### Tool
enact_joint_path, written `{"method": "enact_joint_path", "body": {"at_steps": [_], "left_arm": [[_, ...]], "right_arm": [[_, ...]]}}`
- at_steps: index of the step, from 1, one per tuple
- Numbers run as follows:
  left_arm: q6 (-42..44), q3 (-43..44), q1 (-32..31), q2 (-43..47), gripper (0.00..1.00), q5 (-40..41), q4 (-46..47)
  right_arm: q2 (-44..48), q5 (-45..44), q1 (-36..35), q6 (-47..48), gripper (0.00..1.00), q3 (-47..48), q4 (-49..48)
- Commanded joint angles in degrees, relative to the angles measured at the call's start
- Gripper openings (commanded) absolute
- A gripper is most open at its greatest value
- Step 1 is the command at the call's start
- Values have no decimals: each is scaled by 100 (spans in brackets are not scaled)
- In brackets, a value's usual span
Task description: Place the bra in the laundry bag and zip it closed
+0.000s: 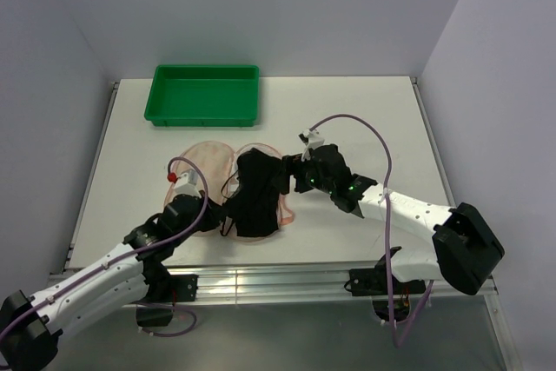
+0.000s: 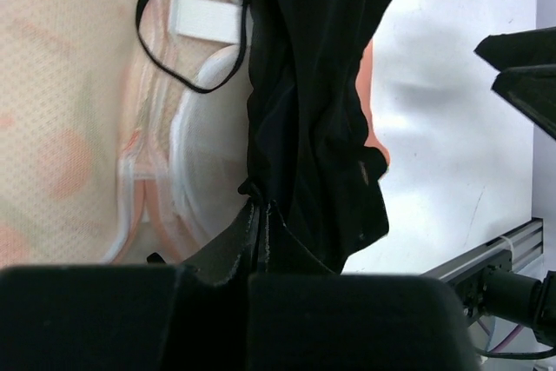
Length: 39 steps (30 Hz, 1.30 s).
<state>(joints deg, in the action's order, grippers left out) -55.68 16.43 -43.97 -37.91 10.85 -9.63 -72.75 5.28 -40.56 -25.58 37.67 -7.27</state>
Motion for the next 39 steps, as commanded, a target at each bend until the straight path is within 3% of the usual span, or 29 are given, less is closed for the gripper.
{"method": "enact_joint_path", "body": {"at_steps": [1, 5, 9, 19, 22, 30, 32, 33, 37, 39], "left_arm": [[-101, -60, -16, 187, 0, 83, -311], [-145, -183, -16, 179, 0, 224, -154], [-128, -210, -16, -5, 0, 338, 461], [207, 282, 19, -586, 0, 874, 691], [250, 230, 89, -384, 0, 1103, 515], [295, 45, 257, -647, 1, 691, 778], [312, 19, 257, -656, 18, 516, 822], [312, 10, 257, -604, 35, 471, 796], [391, 185, 257, -323, 70, 453, 429], [452, 483, 257, -104, 76, 610, 156]], "right_arm": [[-55, -89, -40, -34, 87, 153, -196], [-134, 35, -119, 27, 86, 223, -205], [-274, 35, -294, 176, 69, 416, 67], [-1056, -18, -506, 98, 48, 803, 191], [-1372, -9, -506, 89, 44, 1056, 208], [-2216, -159, -462, 97, 40, 1866, 173], [-2191, -176, -471, 132, 41, 1981, 226], [-2112, -176, -462, 141, 43, 1955, 191], [-1507, -89, -541, 220, 61, 1710, 322], [-1295, -80, -768, 212, 68, 1604, 340]]}}
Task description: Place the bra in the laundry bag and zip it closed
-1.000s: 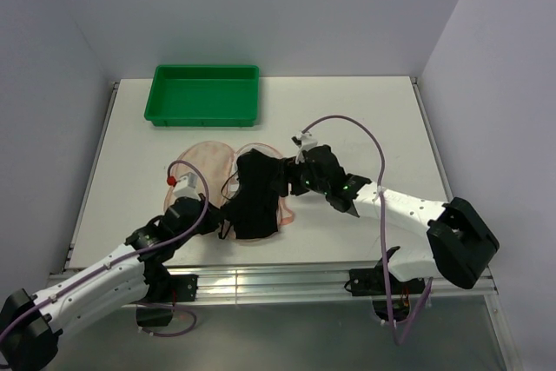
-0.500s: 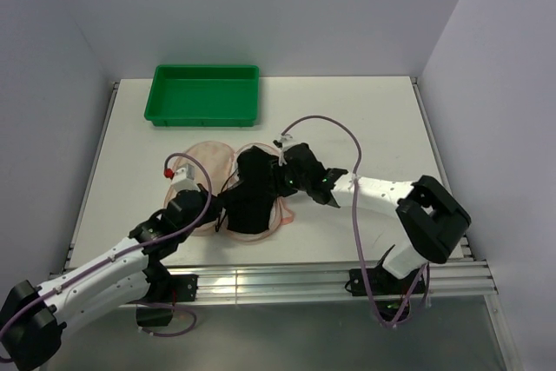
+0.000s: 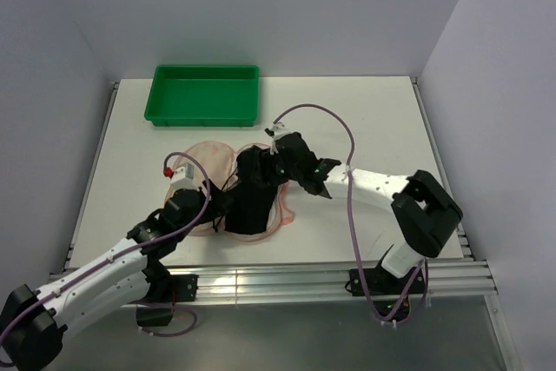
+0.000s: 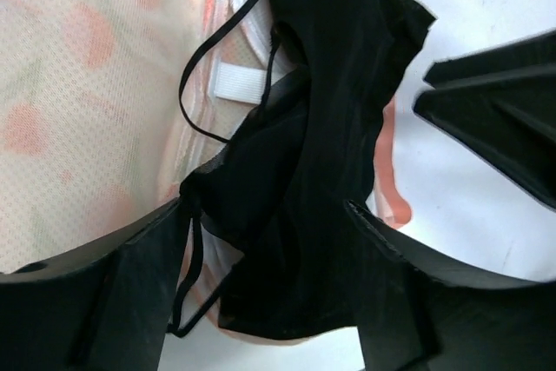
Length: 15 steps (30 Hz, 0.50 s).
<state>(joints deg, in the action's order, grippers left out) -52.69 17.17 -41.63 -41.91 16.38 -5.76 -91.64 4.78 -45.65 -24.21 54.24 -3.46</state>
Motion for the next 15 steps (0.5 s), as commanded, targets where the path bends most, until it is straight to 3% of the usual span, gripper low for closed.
{"method": "enact_joint_path", "body": {"at_steps": [1, 3, 8, 13, 15], "left_arm": [[240, 549, 23, 376, 81, 119, -537], [320, 971, 23, 612, 84, 268, -873], [627, 2086, 23, 1290, 85, 1129, -2041], [1049, 2861, 23, 1870, 92, 1692, -2456], [1137, 3116, 23, 1941, 91, 1877, -2666]], "right_arm": [[786, -186, -382, 65, 69, -132, 3], [954, -328, -750, 83, 65, -203, 30], [1139, -337, -1419, -58, 45, -282, -31], [595, -749, -2114, -549, 29, -28, -304], [254, -986, -2360, -795, 28, 156, -330]]}}
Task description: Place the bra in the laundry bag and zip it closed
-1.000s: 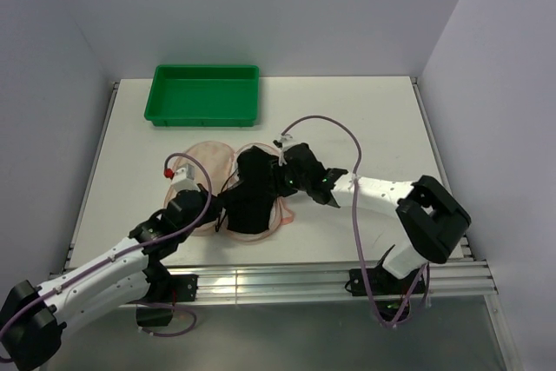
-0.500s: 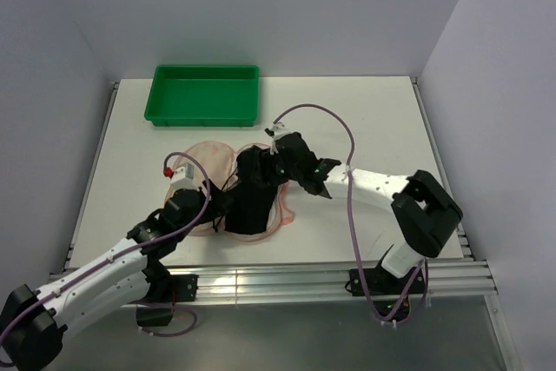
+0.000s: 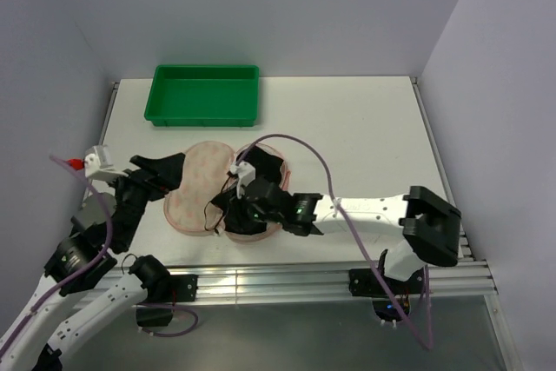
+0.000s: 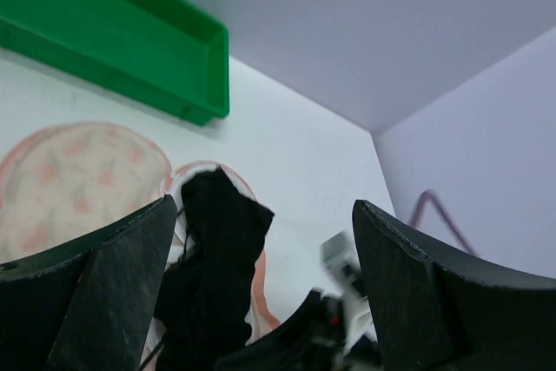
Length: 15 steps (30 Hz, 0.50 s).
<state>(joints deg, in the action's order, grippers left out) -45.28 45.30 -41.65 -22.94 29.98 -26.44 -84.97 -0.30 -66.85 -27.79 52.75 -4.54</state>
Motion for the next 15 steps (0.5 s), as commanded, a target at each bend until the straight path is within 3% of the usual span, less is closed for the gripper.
{"method": "enact_joint_path", "body": {"at_steps": [1, 3, 4, 8, 9, 12, 15], "left_arm": [[475, 348, 25, 79, 89, 570, -634], [441, 331, 25, 193, 86, 623, -722], [310, 296, 25, 237, 84, 580, -818], [-471, -370, 25, 526, 70, 334, -1249], [-856, -538, 25, 588, 57, 133, -1293], [-1463, -1083, -19, 756, 45, -298, -1179], [-1904, -1567, -10, 572, 40, -544, -1127]], "right_arm": [[-546, -550, -319, -516, 28, 402, -171], [-888, -760, -521, -700, 31, 621, -101], [-994, -831, -574, -754, 37, 683, -48], [-1381, -919, -636, -912, 47, 859, 31], [-1399, -955, -636, -947, 47, 877, 49], [-963, -1262, -584, -974, 45, 528, -222], [-147, -1447, -531, -747, 43, 1, -503]]}}
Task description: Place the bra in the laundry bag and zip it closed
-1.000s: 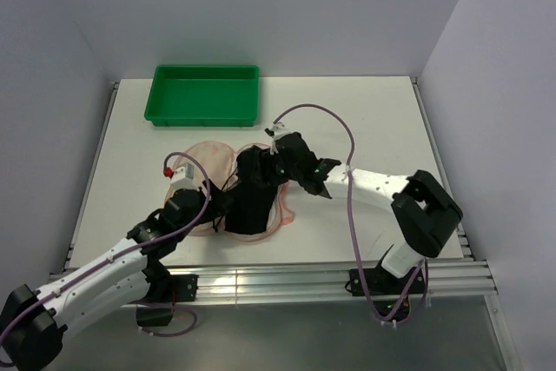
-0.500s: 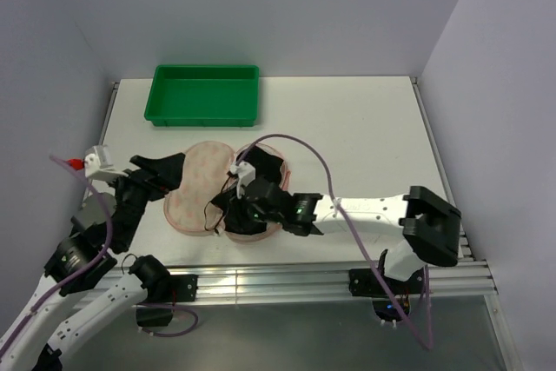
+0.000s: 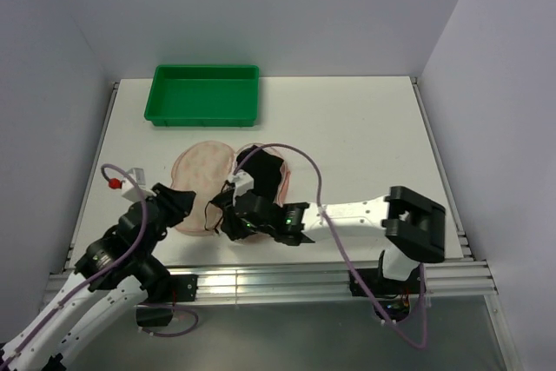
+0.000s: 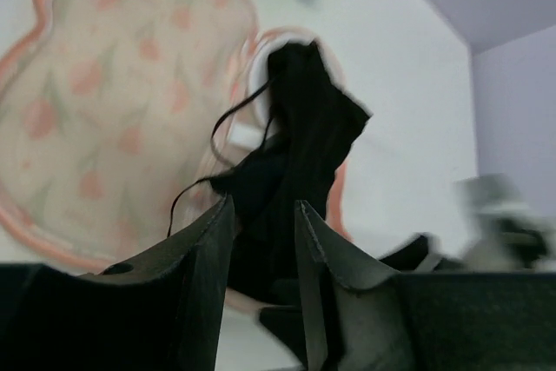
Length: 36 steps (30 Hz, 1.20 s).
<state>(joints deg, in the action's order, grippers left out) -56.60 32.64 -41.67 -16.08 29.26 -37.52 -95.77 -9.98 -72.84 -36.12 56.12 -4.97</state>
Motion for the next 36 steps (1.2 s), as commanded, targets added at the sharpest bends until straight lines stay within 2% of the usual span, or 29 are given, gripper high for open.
{"method": "enact_joint_path", "body": {"at_steps": [1, 4, 8, 11, 14, 19, 24, 29, 31, 36], "left_arm": [[-861, -572, -8, -219, 40, -621, 60], [-1221, -986, -17, -738, 39, -964, 297], [-1529, -1391, -25, -1012, 40, -834, 245], [-1451, -1611, -25, -1072, 51, -842, 569], [-1240, -1656, -25, -1554, 48, -1000, 1035], [-1099, -1533, -25, -1970, 43, -878, 1185], [-1125, -1515, -25, -1987, 31, -799, 1028], [-1108, -1533, -25, -2066, 13, -895, 1053], [-1055, -1402, -25, -2049, 1, -913, 1045], [-704, -857, -25, -2040, 0, -694, 1027]], "right_arm": [[1146, -540, 77, 157, 43, -425, -443], [1779, -733, 138, 386, 43, -663, -277], [2263, -681, 366, 500, 43, -944, -223], [2527, -594, 542, 606, 43, -1181, -320], [2589, -418, 674, 658, 43, -1287, -381], [2581, -172, 736, 676, 43, -1445, -540], [2598, -136, 762, 641, 43, -1560, -627], [2660, -171, 797, 676, 43, -1543, -584], [2677, -171, 815, 676, 43, -1534, -575], [2668, -171, 833, 712, 43, -1481, -575]]}}
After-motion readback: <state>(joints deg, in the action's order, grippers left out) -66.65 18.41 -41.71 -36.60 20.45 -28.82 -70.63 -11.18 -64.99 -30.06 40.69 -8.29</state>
